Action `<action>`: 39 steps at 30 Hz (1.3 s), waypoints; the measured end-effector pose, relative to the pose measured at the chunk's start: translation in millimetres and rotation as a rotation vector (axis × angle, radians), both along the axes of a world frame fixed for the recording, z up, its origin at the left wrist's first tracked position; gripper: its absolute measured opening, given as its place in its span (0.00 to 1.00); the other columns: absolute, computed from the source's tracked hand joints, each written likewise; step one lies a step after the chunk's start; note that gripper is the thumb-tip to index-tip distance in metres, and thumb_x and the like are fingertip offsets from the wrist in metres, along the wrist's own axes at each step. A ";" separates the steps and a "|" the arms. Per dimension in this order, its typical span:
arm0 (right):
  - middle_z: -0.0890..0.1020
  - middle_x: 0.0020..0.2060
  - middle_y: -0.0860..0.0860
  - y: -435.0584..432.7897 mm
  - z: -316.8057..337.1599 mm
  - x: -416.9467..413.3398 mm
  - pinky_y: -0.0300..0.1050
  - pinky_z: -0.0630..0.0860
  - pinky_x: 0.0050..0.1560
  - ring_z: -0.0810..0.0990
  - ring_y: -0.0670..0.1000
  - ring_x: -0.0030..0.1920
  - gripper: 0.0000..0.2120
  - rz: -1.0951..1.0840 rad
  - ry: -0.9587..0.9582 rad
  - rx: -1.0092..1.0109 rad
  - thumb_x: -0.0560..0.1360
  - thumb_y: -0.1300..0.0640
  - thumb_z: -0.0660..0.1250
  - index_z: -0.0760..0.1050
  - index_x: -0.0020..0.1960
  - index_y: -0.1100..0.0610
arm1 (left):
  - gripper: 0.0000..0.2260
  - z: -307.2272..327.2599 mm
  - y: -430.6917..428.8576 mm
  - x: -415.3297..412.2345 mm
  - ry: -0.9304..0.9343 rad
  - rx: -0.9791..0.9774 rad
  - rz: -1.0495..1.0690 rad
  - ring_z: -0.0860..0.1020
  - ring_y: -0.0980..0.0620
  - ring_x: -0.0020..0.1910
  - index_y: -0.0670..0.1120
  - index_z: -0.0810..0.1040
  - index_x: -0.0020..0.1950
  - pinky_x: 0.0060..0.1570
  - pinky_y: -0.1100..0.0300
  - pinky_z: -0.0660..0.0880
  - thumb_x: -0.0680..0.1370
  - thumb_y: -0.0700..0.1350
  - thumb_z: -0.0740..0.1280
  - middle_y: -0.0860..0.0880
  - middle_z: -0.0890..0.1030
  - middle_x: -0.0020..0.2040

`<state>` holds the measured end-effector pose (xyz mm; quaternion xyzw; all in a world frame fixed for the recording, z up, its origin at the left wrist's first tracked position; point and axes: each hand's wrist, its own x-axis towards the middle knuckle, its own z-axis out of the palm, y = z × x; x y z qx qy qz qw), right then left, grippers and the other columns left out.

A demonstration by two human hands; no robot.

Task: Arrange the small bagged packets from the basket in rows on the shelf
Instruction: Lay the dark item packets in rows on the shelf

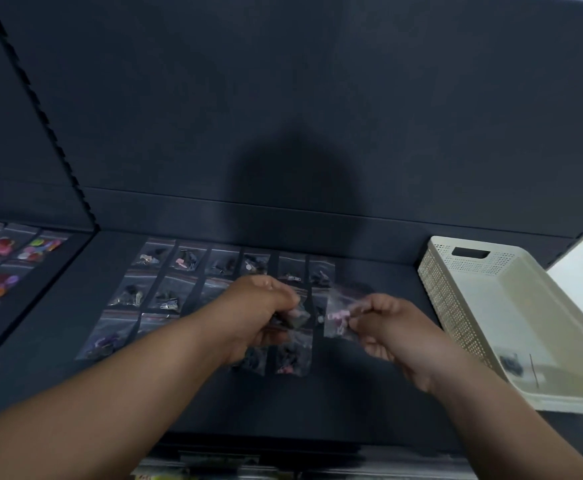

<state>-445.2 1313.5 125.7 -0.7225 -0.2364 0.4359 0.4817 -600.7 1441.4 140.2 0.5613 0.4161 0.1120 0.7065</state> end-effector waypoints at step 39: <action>0.82 0.41 0.47 21.7 7.7 -23.0 0.36 0.75 0.44 0.79 0.43 0.42 0.04 0.278 -0.415 0.220 0.75 0.58 0.67 0.79 0.49 0.53 | 0.15 4.7 -2.0 -10.2 -0.034 0.048 -0.028 0.78 0.51 0.39 0.44 0.76 0.53 0.35 0.60 0.78 0.73 0.27 0.64 0.41 0.80 0.49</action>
